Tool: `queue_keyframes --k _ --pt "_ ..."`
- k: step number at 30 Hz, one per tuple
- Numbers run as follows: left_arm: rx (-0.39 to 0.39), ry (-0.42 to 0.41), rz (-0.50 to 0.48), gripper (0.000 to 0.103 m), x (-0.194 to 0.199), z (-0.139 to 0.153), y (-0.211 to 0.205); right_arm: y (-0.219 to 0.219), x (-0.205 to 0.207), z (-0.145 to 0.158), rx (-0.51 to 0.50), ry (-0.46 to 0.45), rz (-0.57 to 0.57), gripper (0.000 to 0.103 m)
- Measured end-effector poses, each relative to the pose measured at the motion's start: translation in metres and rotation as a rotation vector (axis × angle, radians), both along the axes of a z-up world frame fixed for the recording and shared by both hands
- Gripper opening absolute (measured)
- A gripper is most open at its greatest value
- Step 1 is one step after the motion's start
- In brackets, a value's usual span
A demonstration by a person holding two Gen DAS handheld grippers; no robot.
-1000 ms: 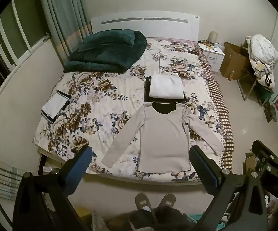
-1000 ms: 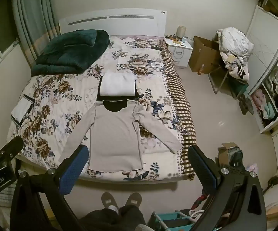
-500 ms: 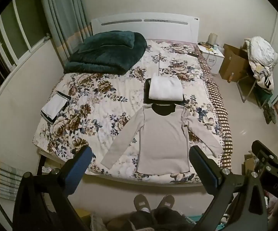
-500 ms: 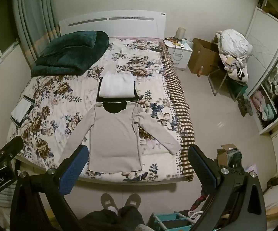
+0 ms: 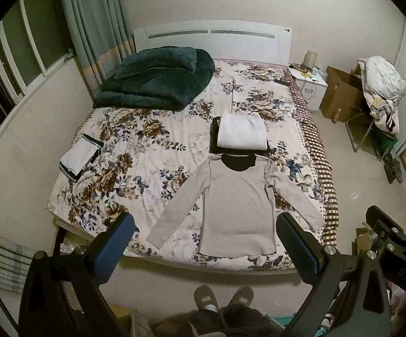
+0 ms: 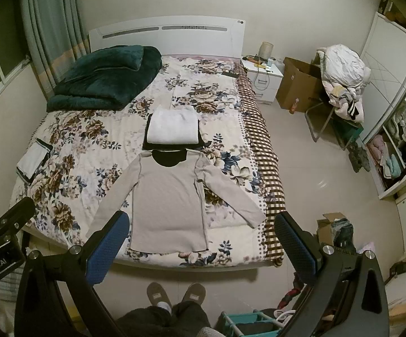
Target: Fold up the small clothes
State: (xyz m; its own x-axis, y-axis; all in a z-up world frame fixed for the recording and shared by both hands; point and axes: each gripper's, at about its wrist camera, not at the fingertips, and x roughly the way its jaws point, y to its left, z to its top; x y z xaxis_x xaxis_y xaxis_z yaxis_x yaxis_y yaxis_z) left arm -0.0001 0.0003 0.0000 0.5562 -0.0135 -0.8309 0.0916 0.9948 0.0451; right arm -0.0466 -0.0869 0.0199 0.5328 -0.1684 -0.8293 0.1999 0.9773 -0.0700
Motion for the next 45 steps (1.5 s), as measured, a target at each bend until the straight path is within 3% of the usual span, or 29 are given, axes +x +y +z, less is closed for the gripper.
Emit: queue_keyframes --k 21,45 --pt "-0.003 -0.002 -0.002 0.103 0.013 0.019 -0.015 0.0 0.005 0.001 -0.004 -0.002 0.001 0.103" --pt "-0.012 -0.007 0.001 0.103 0.01 0.016 -0.011 0.001 0.005 0.005 -0.008 -0.007 0.003 0.103"
